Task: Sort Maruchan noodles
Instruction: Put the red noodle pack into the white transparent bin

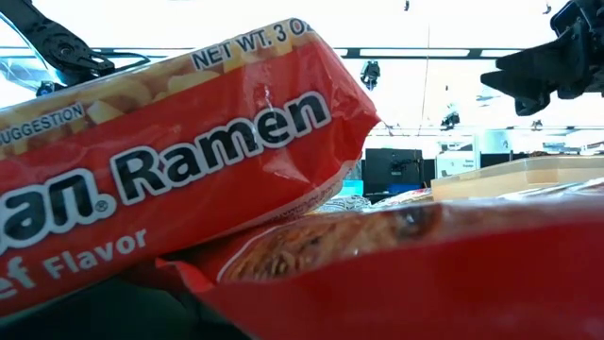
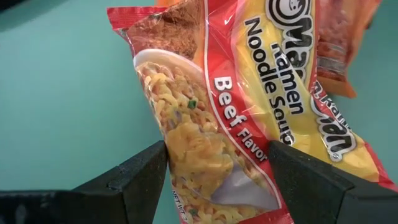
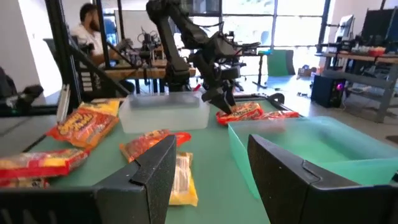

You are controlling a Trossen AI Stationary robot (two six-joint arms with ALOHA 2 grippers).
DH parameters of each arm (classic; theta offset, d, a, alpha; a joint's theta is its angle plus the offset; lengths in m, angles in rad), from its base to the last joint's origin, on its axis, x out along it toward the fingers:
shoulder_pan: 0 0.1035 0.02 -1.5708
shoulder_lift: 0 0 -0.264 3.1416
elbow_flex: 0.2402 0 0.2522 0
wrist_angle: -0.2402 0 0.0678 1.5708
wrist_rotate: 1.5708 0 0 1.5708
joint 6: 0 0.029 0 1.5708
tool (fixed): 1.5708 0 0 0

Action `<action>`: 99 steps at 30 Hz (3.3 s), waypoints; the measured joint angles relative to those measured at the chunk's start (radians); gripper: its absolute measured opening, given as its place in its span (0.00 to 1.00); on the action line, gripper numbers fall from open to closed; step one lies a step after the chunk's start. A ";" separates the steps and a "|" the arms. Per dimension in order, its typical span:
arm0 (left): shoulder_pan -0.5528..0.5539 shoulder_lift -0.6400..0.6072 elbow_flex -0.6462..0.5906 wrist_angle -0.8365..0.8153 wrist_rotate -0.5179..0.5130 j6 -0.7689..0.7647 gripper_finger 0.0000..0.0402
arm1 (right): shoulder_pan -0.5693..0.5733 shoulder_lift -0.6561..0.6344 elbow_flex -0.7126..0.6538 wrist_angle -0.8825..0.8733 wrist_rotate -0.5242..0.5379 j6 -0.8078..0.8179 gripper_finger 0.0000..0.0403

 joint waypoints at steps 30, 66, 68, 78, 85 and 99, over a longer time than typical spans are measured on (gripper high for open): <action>0.000 0.004 0.000 0.035 -0.028 -0.012 0.66 | 0.000 0.000 0.000 0.299 0.001 0.168 0.46; -0.008 0.189 0.076 0.017 -0.125 -0.100 0.66 | 0.000 0.065 0.000 0.491 0.394 0.260 0.46; -0.017 0.237 0.097 0.016 -0.130 -0.100 0.66 | 0.000 0.065 0.000 0.517 0.394 0.275 0.46; -0.040 0.376 0.173 0.007 -0.145 -0.086 0.66 | 0.000 0.064 0.003 0.590 0.396 0.250 0.46; -0.041 0.360 0.203 -0.045 -0.122 -0.089 0.66 | -0.011 0.158 0.126 0.517 0.393 0.177 0.46; -0.042 0.281 0.228 -0.079 -0.059 -0.033 0.66 | -0.090 0.541 0.429 0.021 0.420 0.526 0.46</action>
